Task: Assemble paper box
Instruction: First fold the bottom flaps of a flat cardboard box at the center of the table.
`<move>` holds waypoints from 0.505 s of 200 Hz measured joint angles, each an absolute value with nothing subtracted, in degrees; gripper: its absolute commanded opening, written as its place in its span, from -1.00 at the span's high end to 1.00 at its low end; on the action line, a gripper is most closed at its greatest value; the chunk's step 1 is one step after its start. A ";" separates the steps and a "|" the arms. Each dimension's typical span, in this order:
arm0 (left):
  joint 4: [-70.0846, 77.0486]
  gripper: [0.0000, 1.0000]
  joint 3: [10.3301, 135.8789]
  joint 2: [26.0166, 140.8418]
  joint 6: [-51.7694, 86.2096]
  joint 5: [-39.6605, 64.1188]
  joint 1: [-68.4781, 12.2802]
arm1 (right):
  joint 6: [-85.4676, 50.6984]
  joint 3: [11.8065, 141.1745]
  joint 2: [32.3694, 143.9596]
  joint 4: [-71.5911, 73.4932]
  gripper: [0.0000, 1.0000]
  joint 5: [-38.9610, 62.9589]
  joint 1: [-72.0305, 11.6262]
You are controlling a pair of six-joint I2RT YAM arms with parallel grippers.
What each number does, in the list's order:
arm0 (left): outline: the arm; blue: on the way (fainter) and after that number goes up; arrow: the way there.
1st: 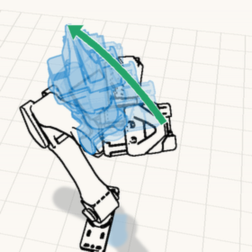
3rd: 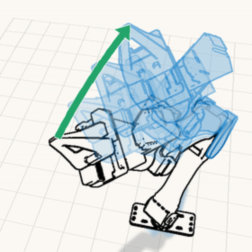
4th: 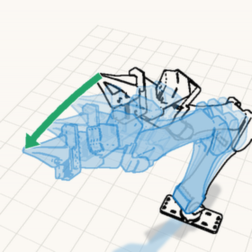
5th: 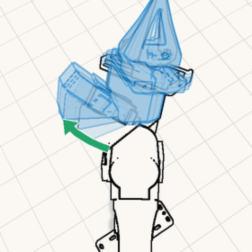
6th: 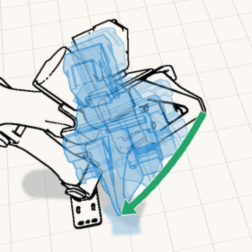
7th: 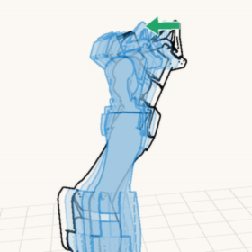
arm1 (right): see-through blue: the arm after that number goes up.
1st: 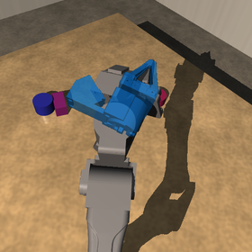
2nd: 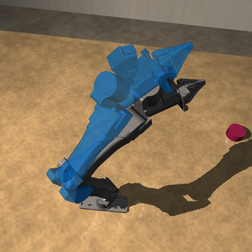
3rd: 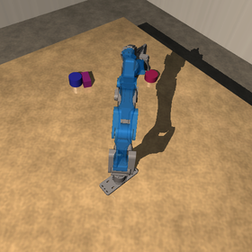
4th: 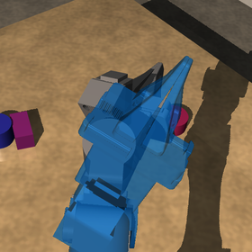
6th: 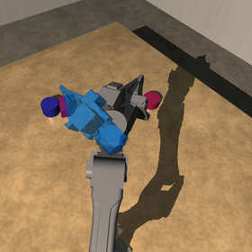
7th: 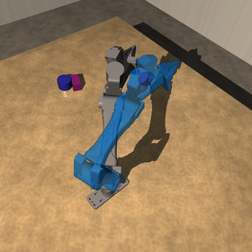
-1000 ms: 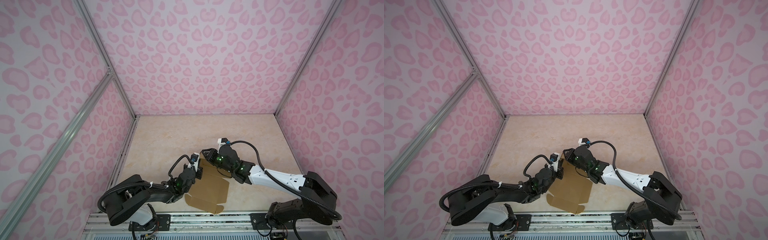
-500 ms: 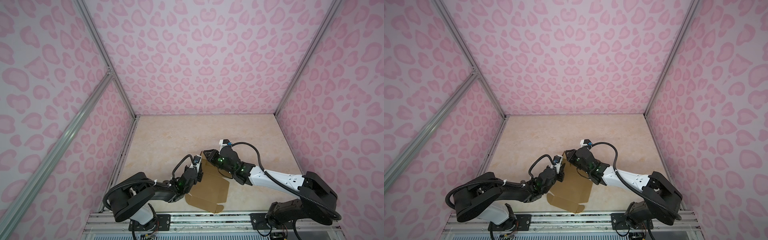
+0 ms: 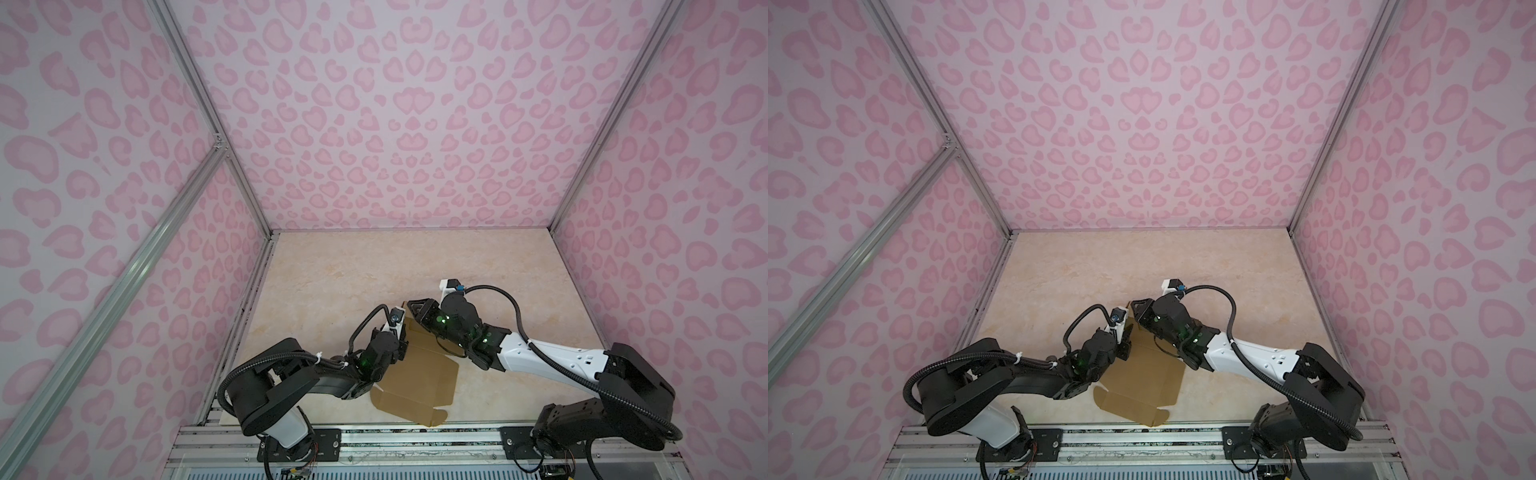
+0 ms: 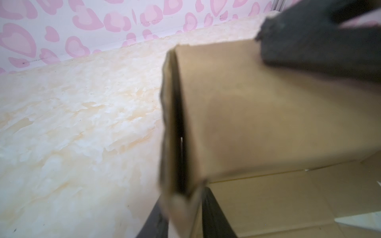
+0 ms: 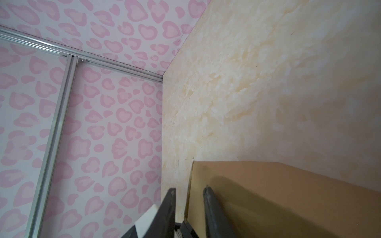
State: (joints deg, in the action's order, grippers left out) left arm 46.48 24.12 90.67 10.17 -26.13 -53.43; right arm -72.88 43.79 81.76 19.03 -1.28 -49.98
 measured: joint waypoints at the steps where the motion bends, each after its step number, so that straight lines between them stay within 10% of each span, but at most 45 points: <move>1: 46.50 0.41 24.14 90.72 10.13 -26.00 -53.39 | -72.86 43.79 81.73 19.03 0.45 -1.28 -49.98; 101: 49.80 0.92 25.50 93.47 9.26 -22.04 -52.03 | -73.14 43.66 81.36 18.94 0.46 -1.28 -49.87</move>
